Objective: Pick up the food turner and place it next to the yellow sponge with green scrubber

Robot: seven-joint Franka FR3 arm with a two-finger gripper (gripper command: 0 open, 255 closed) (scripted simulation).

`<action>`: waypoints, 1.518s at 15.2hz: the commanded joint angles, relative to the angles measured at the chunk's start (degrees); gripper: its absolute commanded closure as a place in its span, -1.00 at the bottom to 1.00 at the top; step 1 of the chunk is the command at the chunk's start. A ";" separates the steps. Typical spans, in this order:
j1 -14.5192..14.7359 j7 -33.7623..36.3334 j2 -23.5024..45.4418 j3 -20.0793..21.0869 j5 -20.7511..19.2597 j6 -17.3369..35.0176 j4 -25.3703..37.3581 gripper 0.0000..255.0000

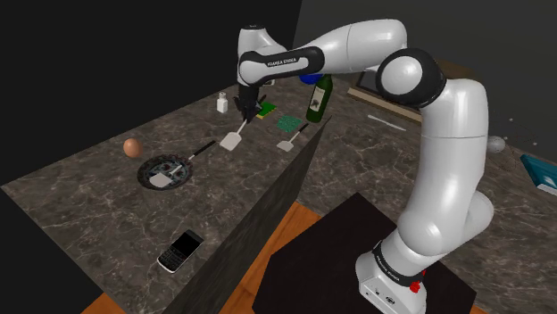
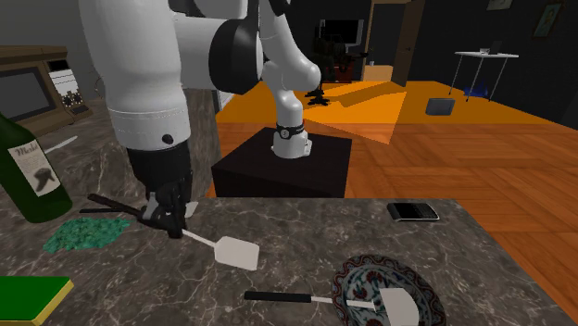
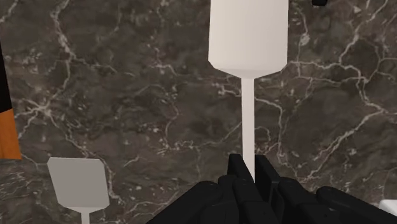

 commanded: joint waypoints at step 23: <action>-0.01 -2.02 10.58 -2.95 -2.87 5.12 5.54 1.00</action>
